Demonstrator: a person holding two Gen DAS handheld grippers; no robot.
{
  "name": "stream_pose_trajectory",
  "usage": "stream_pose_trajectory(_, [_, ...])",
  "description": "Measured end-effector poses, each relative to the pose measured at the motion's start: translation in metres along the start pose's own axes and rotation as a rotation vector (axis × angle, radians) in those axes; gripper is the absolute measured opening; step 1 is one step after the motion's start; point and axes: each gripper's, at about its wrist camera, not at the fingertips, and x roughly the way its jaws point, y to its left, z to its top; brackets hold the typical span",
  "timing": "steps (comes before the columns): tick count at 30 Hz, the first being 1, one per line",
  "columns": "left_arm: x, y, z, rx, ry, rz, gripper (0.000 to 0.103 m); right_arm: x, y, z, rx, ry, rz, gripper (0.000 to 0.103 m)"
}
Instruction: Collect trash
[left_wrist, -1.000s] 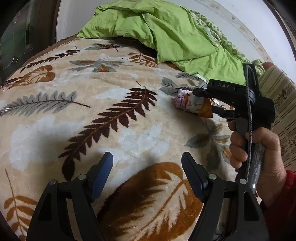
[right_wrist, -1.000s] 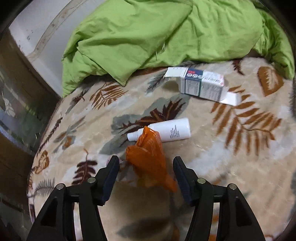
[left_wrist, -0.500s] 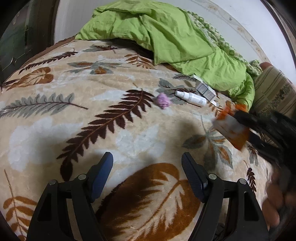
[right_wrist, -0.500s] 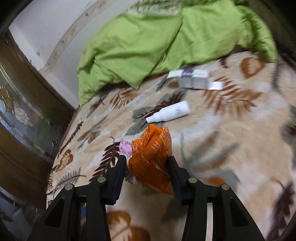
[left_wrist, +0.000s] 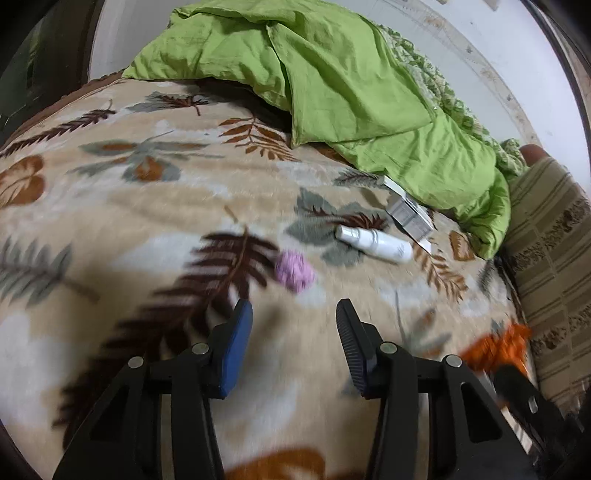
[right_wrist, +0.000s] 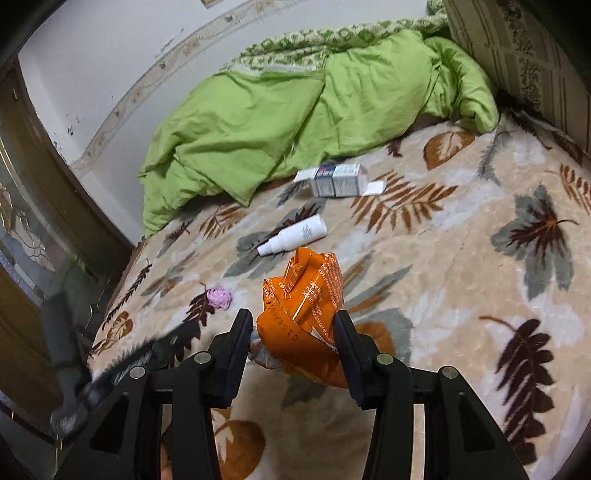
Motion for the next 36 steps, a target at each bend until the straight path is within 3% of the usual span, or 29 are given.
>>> stream_pose_trajectory(3, [0.024,-0.005,0.010,0.007,0.029,-0.013,0.035,0.002,0.003,0.002,-0.006,-0.001,0.021,0.049])
stream_pose_trajectory(6, [0.044,-0.008,0.015,0.037,0.044,0.027,0.034,0.005,0.003,0.004,-0.003,0.003,0.026,0.049])
stream_pose_trajectory(8, [0.053,-0.005,0.016,0.032,0.048,0.029,0.028,0.007,0.001,0.005,0.011,0.008,0.030,0.049])
stream_pose_trajectory(15, [0.044,-0.003,0.015,0.040,0.014,0.016,0.025,0.012,0.003,0.005,0.006,0.021,0.034,0.049])
stream_pose_trajectory(24, [-0.010,-0.030,-0.012,0.164,-0.063,0.055,0.025,0.004,0.004,0.000,-0.048,-0.001,-0.018,0.049])
stream_pose_trajectory(30, [-0.065,-0.037,-0.030,0.173,-0.121,0.047,0.025,-0.021,0.007,-0.009,-0.116,-0.041,-0.023,0.049])
stream_pose_trajectory(36, [-0.110,-0.043,-0.059,0.225,-0.114,0.026,0.025,-0.050,0.009,-0.023,-0.128,-0.074,-0.022,0.049])
